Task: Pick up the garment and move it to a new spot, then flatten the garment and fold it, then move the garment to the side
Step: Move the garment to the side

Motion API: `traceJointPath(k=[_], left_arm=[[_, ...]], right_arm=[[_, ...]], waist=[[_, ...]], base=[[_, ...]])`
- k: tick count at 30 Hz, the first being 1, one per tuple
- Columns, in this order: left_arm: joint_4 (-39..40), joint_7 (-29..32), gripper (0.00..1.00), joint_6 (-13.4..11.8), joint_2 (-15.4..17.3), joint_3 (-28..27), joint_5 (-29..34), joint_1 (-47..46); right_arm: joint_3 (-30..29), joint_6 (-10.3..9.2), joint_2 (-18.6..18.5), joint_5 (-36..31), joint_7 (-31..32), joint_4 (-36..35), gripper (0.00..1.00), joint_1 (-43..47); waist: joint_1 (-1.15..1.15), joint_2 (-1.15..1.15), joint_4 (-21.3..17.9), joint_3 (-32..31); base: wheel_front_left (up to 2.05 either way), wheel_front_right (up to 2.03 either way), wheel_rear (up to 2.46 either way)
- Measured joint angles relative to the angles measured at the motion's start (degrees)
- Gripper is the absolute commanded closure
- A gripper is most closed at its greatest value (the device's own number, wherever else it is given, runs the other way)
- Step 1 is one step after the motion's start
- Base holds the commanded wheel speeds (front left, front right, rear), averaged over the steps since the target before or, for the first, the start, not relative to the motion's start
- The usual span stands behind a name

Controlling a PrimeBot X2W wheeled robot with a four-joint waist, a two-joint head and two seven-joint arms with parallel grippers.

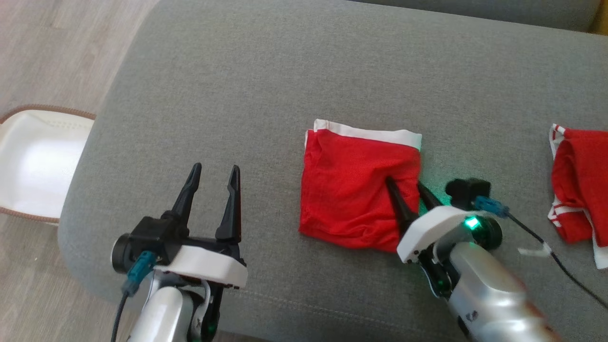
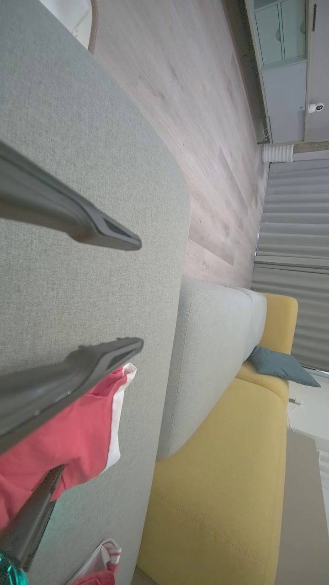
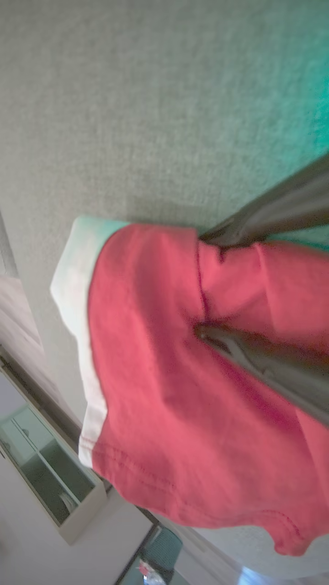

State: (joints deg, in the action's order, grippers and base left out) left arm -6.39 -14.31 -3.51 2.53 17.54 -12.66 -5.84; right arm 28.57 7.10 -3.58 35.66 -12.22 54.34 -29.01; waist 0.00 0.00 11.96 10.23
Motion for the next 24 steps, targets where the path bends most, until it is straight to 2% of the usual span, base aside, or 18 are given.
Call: traceJointPath(k=[4, 7, 8, 12, 15, 18, 21, 23, 24], left_arm=[[-0.18, 0.0, 0.0, 0.01, 0.01, -0.33, 0.07, -0.26], [-0.15, 0.0, 0.0, 0.05, -0.01, -0.82, 0.48, -0.25], [-0.15, 0.0, 0.0, 0.05, -0.01, -0.82, 0.48, -0.25], [0.15, 0.0, 0.0, 0.05, 0.01, -1.52, 0.49, -0.23], [0.9, 0.0, 0.0, 0.07, 0.0, -1.64, 0.54, -0.23], [1.71, 0.0, 0.0, 0.05, 0.0, -1.86, 0.58, -0.25], [2.41, 0.0, 0.0, 0.23, 0.0, -2.08, 0.76, -0.4], [2.56, 0.0, 0.0, 0.52, 0.0, -2.2, 1.01, -0.78], [2.69, 0.0, 0.0, 0.66, 0.0, -2.46, 1.03, -1.74]], right_arm=[[1.85, 0.01, 0.03, -5.83, -1.13, 2.77, 1.0, -2.58], [2.21, 0.01, 0.02, -13.16, -1.57, 3.45, 1.0, -3.87], [2.21, 0.01, 0.02, -13.16, -1.57, 3.45, 1.0, -3.87], [2.45, 0.01, 0.0, -23.3, -1.98, 2.54, 1.0, -6.59], [4.71, 0.01, -1.2, -28.41, -1.98, 0.24, 1.0, -8.03], [9.29, 0.01, -4.88, -30.4, -1.16, -3.03, 1.0, -9.27], [15.27, 0.01, -10.55, -29.44, 1.24, -7.67, 1.0, -11.72], [19.44, 0.01, -15.23, -27.86, 2.87, -11.46, 1.0, -13.93], [22.67, 0.01, -20.36, -25.6, 4.48, -15.18, 1.0, -16.37]], waist=[[0.0, 0.0, -1.25, -0.11], [0.0, 0.0, -2.87, -0.51], [0.0, 0.0, -2.87, -0.51], [0.0, 0.0, -5.69, -1.35], [0.0, 0.0, -8.26, -1.97], [0.0, 0.0, -11.04, -2.27], [0.0, 0.0, -14.0, -2.12], [0.0, 0.0, -15.86, -1.71], [0.0, 0.0, -17.48, -0.92]], base=[[0.0, 0.0, 0.0], [0.0, 0.0, 0.0], [0.0, 0.0, 0.0], [0.0, 0.0, 0.0], [0.0, 0.0, 0.0], [0.0, 0.0, 0.0], [0.0, 0.0, 0.0], [0.0, 0.0, 0.0], [0.0, 0.0, 0.0]])
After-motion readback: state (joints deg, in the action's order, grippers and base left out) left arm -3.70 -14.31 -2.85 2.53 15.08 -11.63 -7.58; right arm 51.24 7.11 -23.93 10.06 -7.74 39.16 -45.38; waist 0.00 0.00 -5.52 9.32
